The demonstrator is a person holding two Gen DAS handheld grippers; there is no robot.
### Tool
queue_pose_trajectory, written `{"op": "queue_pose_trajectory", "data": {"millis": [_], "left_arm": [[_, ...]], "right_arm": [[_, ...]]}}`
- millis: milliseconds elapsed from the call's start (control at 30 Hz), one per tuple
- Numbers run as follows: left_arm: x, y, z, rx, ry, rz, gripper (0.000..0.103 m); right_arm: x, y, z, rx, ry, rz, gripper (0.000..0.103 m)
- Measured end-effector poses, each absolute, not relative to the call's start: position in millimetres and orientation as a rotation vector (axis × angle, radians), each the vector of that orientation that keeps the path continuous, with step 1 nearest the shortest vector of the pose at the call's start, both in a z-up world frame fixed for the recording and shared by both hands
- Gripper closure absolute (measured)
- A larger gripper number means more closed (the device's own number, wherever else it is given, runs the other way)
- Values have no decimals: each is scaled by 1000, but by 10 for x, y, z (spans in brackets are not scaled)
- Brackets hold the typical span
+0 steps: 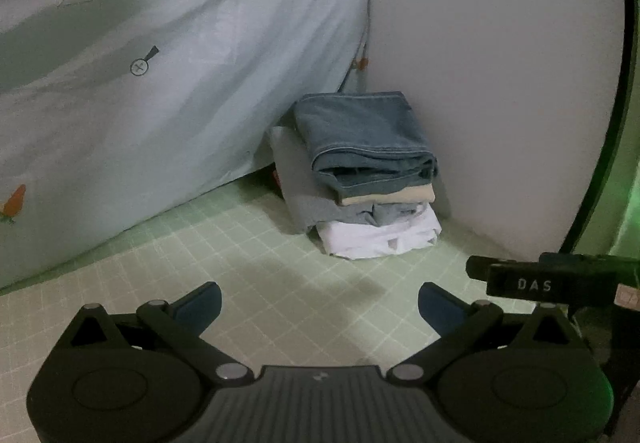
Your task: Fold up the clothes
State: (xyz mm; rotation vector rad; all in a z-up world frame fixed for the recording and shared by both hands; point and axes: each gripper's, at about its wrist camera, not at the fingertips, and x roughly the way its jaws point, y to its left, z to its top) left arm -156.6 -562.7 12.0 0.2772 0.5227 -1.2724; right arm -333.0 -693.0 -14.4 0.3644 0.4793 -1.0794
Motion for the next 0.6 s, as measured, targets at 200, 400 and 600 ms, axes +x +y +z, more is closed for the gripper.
{"op": "queue_pose_trajectory", "data": {"millis": [200, 400, 600], "left_arm": [[-1683, -5498, 121, 277, 513, -1300, 0], [-1778, -5383, 108, 289, 510, -1316, 0], [-1791, -5326, 126, 285, 506, -1310, 0]], "right_arm": [[-3419, -6785, -165, 375, 476, -1090, 1], [-3456, -6704, -161, 375, 470, -1092, 1], [-3456, -6659, -145, 369, 464, -1090, 1]]}}
